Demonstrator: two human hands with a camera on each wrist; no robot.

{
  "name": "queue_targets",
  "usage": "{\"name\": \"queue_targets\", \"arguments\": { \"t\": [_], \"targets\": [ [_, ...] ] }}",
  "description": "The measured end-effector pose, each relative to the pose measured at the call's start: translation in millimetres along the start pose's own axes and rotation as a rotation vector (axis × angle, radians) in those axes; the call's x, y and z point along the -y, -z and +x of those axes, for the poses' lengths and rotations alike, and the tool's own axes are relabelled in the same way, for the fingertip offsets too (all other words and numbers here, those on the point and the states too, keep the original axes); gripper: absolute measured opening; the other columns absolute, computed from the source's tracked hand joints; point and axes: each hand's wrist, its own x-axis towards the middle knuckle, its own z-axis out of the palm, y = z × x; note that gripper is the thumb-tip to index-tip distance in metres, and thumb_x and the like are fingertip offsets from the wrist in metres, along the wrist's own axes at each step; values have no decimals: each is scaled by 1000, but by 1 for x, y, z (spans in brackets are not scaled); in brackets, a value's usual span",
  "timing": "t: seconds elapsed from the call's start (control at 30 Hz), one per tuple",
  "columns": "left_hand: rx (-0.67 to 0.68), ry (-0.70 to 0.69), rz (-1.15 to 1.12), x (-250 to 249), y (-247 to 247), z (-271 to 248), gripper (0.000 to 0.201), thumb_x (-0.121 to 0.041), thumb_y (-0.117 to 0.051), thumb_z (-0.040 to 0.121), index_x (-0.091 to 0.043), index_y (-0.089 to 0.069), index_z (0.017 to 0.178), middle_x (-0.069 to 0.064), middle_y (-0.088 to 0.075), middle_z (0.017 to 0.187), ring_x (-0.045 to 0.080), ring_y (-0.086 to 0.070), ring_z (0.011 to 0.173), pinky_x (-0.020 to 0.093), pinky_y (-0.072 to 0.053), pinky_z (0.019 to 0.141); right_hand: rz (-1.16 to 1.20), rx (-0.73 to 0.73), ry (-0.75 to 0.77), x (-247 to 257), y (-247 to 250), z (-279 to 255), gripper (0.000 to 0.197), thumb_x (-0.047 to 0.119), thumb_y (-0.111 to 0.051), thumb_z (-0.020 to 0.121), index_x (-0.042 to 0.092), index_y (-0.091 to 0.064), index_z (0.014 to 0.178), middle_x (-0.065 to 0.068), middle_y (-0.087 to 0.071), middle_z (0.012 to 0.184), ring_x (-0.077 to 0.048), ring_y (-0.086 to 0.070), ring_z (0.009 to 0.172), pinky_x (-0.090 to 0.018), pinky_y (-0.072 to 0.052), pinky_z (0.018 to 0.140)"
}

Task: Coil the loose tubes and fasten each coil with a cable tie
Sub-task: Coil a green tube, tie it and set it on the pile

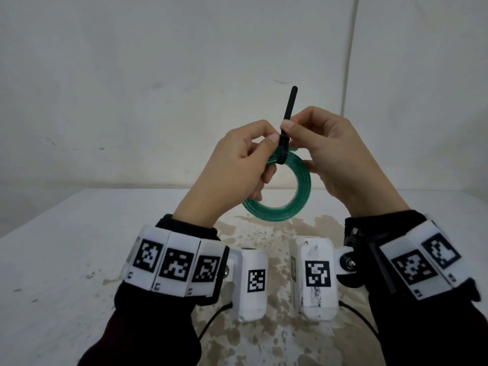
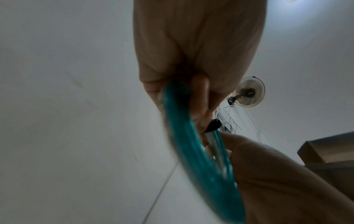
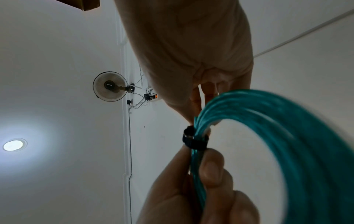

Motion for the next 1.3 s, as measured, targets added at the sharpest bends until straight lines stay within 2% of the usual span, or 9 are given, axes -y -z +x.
{"name": "queue_targets", "arguments": {
  "t": [0.1,0.2,0.37,0.57,0.67,0.87,1.03,1.17,1.3],
  "targets": [
    [20,65,-202,1,-2,1,25,-19,-40,102,-2,-58,99,2,-32,50,14,-31,32,28,-47,44,0,-23,29,2,1,0,19,17,-62,91,15,-55,74,4,-59,73,-4,-57,62,-25,-45,60],
    [2,139,-301,-1,-6,2,33,-26,-40,102,-2,-64,102,-2,-21,52,11,-21,36,22,-39,38,-26,9,34,2,3,-2,17,18,-61,91,15,-56,75,6,-60,70,-2,-58,62,-21,-45,54],
    [-54,117,-211,2,-13,2,33,-29,-52,97,-17,-61,67,-2,-30,48,12,-23,34,20,-28,37,-54,39,32,0,2,-2,18,18,-62,90,17,-58,73,0,-59,76,-11,-57,70,-17,-44,53],
    [-136,18,6,3,-17,3,36,-27,-53,96,-2,-62,72,-9,-35,40,8,-27,37,24,-26,44,-60,-28,44,-3,4,2,16,15,-61,92,14,-56,76,2,-58,74,-11,-56,71,-16,-45,50],
    [-127,-16,91,-1,-18,0,33,-27,-55,95,-9,-63,69,-8,-36,38,6,-29,36,26,-27,46,-40,-27,13,-4,10,4,16,16,-61,92,15,-57,76,2,-58,74,-11,-55,75,-17,-46,54],
    [-86,-8,122,0,-6,2,35,-26,-56,94,-6,-63,67,-9,-37,37,6,-30,36,28,-27,47,-60,-53,18,-4,2,2,17,17,-60,92,16,-55,76,2,-58,76,-10,-57,75,-18,-46,54],
    [17,119,52,2,17,-4,31,-33,-58,92,-7,-71,82,-7,-31,45,17,-26,43,28,-26,47,112,117,-49,4,-3,-3,9,14,-61,91,9,-56,85,-3,-62,80,-10,-63,72,-22,-50,58],
    [81,155,-66,-4,13,-3,33,-20,-47,98,10,-56,88,2,-26,55,14,-23,43,24,-26,44,89,72,-6,3,-2,-2,9,9,-65,88,10,-56,86,-4,-64,75,-11,-65,66,-23,-51,59],
    [144,84,-102,-3,13,-4,17,-9,-45,98,0,-59,97,5,-41,58,12,-34,42,26,-45,46,126,55,-30,2,3,0,8,10,-64,88,11,-56,86,-3,-64,73,-14,-64,67,-25,-52,61]
  ]
}}
